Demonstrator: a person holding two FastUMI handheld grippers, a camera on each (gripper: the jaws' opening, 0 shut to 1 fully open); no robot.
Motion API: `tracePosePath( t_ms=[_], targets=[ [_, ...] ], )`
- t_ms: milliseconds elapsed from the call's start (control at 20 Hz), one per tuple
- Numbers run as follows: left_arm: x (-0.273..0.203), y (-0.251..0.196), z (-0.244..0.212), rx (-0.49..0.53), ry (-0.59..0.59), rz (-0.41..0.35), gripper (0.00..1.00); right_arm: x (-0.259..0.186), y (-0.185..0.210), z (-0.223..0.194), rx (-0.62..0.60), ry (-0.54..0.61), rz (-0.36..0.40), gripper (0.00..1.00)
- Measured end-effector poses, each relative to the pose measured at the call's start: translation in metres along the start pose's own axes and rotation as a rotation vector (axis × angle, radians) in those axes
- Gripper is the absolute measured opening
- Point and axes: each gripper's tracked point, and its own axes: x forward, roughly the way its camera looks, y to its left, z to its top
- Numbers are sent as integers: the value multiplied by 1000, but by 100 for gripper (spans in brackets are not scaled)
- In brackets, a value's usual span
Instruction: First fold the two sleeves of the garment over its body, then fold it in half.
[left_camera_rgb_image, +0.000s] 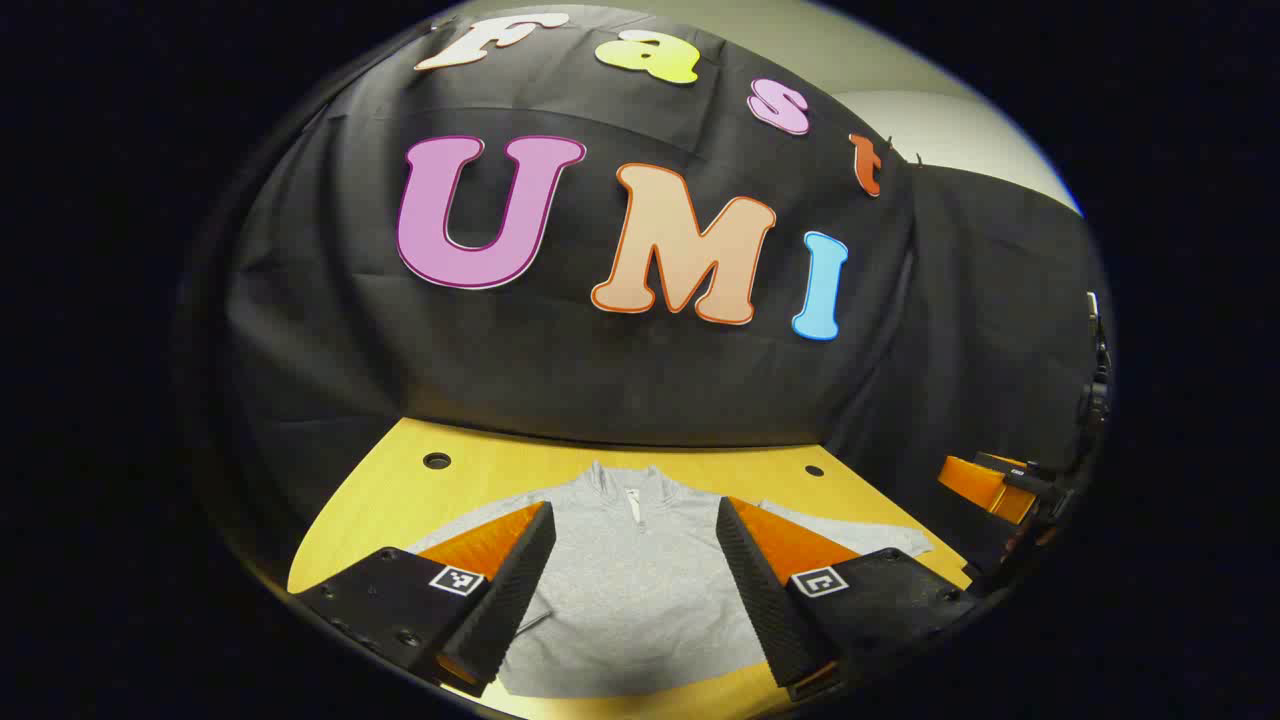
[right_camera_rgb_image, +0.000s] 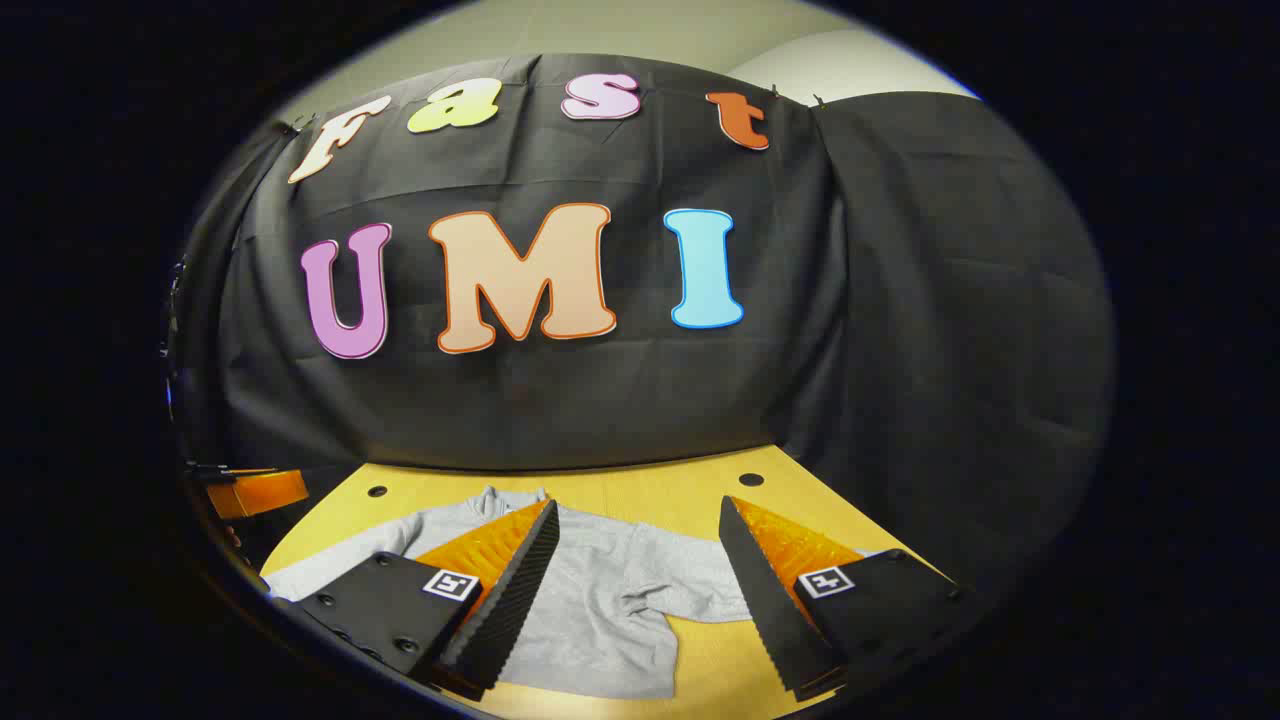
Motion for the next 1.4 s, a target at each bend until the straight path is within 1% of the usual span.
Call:
tracePosePath(
  t_ms=[250, 400, 550, 800, 1000, 1150, 1400],
  targets=[
    [-7, 12, -6, -9, 14, 24, 95, 3, -4, -8, -3, 18, -7, 99],
    [-11, 17, -9, -14, 23, 40, 95, 2, -3, -13, -16, 32, 21, 100],
    [-14, 17, -6, 2, 12, 34, 94, -1, -10, -22, -45, 47, 24, 100],
    [-20, 24, -14, 10, 12, 77, 94, -2, -32, -37, -14, 89, 1, 99],
    [-28, 36, -23, -19, 15, 134, 94, 5, -71, -47, -54, 109, -65, 100],
    [-31, 44, -27, -35, 22, 173, 94, 14, -109, -56, -64, 131, -116, 99],
    [-36, 48, -24, -23, 16, 211, 94, 31, -179, -81, -1, 179, -213, 100]
  ],
)
